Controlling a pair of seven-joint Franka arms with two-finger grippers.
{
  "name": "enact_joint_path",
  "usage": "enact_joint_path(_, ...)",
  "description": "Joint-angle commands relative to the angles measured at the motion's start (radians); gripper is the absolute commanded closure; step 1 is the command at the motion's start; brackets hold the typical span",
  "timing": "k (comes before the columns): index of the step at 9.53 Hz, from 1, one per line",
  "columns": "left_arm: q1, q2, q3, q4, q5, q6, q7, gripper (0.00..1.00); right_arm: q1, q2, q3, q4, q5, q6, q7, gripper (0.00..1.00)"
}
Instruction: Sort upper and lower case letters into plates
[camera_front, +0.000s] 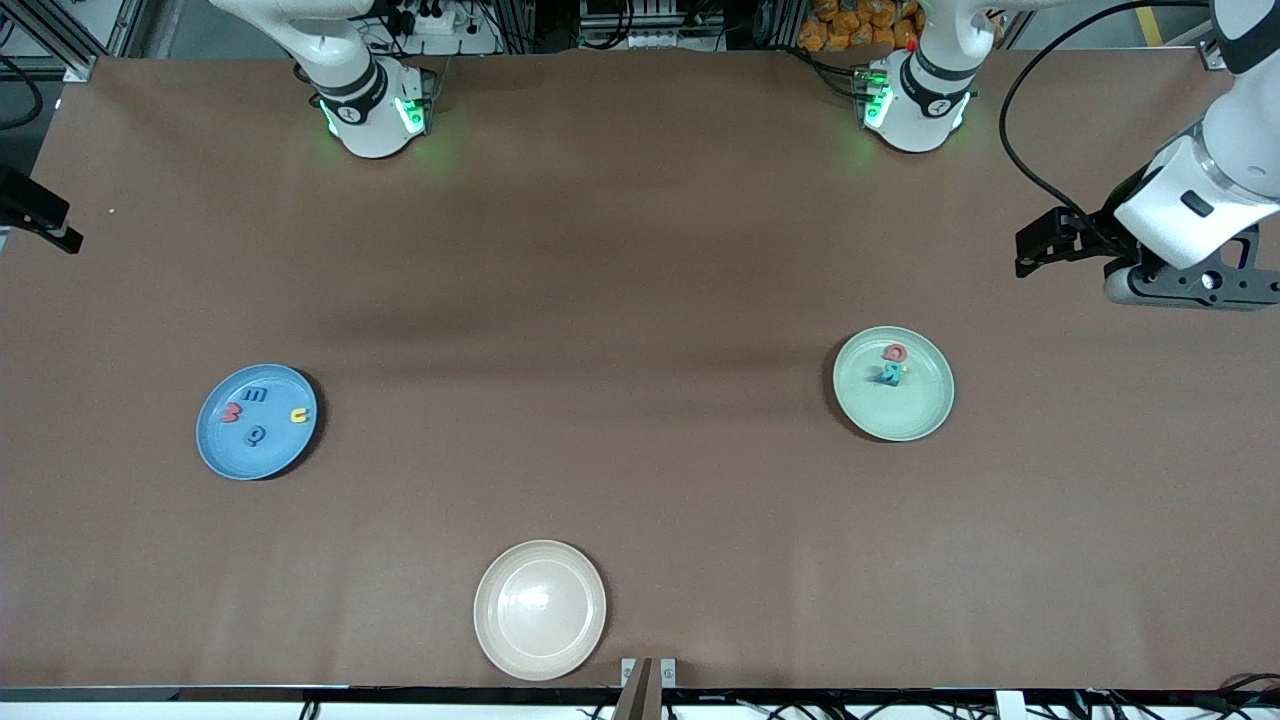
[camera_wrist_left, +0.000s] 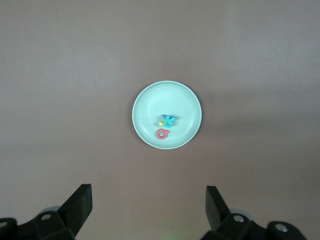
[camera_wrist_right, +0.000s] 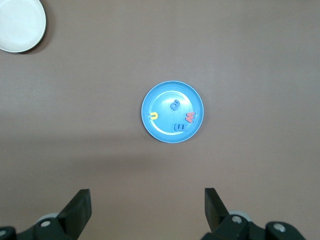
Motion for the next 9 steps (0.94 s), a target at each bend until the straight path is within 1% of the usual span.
enact_joint_path(1,-0.014,-0.023,0.019,-0.020,-0.011,-0.008,0.001,0.00,0.007,0.024,-0.001,0.044,-0.016,-0.027,0.018,0.00)
enact_joint_path(2,-0.014,-0.023,0.021,-0.018,-0.009,-0.008,0.003,0.00,0.003,0.026,-0.001,0.044,-0.015,-0.027,0.016,0.00)
enact_joint_path(6,-0.006,-0.041,0.021,-0.026,0.066,0.010,0.014,0.00,0.004,0.026,-0.001,0.041,-0.015,-0.027,0.018,0.00)
enact_joint_path(7,-0.010,-0.043,0.021,-0.028,0.066,0.033,0.012,0.00,0.004,0.026,-0.001,0.041,-0.015,-0.027,0.019,0.00)
enact_joint_path(9,-0.007,-0.043,0.021,-0.029,0.066,0.035,0.014,0.00,0.007,0.026,-0.001,0.039,-0.015,-0.027,0.021,0.00)
